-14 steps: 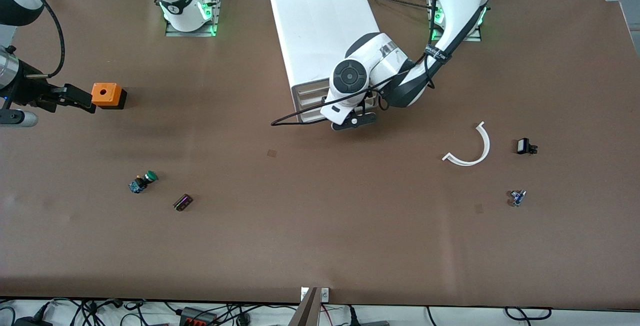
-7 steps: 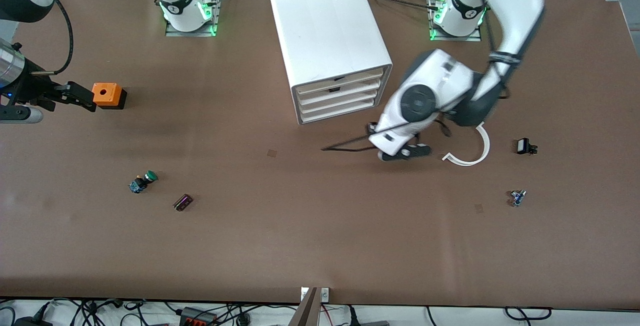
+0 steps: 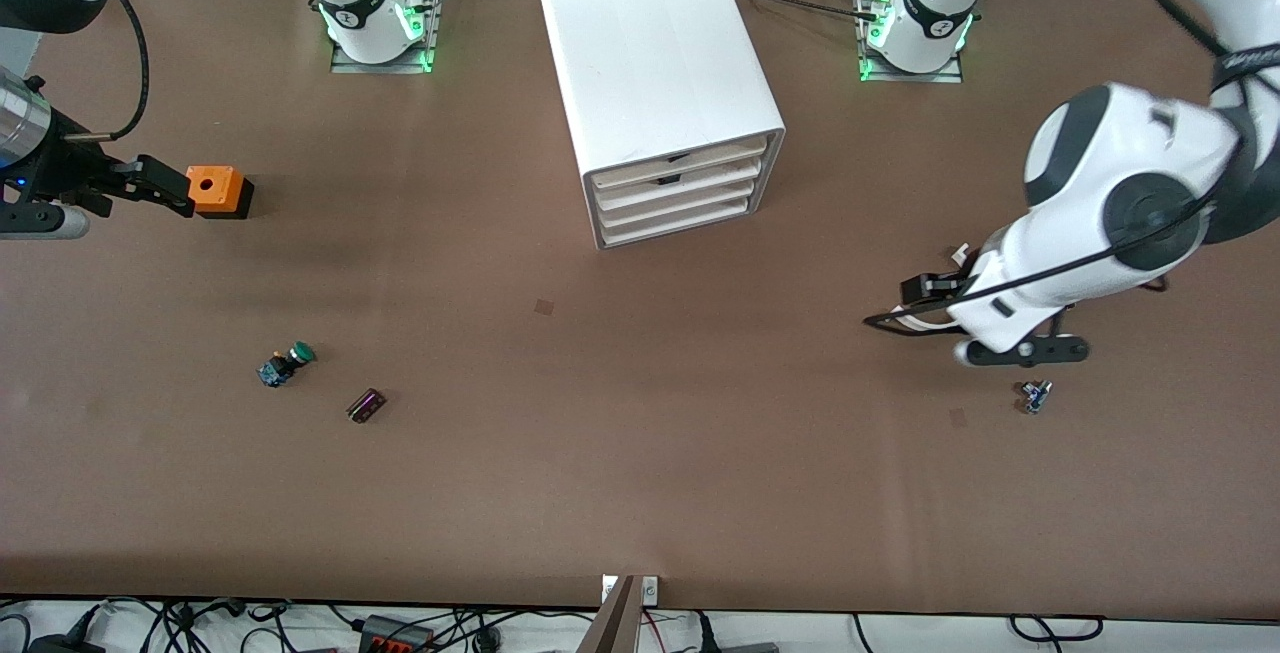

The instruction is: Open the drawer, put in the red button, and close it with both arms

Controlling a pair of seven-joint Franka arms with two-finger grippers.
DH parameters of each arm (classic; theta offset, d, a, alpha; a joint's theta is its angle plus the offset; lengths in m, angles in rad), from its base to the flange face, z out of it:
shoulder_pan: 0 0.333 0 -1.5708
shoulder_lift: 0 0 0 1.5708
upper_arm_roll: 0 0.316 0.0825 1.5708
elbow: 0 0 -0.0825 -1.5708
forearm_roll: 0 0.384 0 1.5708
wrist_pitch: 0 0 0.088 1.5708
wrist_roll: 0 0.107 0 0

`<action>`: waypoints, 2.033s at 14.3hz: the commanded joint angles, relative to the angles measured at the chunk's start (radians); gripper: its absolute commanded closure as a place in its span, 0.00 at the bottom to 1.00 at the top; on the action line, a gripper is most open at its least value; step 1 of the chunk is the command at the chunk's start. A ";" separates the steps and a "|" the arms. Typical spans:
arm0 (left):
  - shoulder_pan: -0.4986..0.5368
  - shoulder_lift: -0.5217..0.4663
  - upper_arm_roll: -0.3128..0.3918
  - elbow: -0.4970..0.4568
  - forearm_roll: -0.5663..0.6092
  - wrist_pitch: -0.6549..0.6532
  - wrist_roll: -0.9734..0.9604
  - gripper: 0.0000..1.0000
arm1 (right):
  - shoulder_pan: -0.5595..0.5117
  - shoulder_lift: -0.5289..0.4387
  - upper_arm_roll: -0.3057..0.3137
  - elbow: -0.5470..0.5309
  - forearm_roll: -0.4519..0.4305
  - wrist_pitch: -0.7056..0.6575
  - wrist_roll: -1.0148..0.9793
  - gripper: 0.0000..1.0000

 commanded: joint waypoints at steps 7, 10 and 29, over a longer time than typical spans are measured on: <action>-0.164 -0.275 0.392 -0.027 -0.177 -0.063 0.315 0.00 | 0.003 -0.020 0.002 0.007 -0.011 -0.025 0.012 0.00; -0.281 -0.374 0.561 -0.165 -0.177 0.026 0.364 0.00 | 0.003 -0.018 0.002 0.008 -0.013 -0.023 0.012 0.00; -0.280 -0.428 0.538 -0.217 -0.180 -0.018 0.349 0.00 | -0.018 -0.003 0.028 0.013 -0.010 -0.012 0.012 0.00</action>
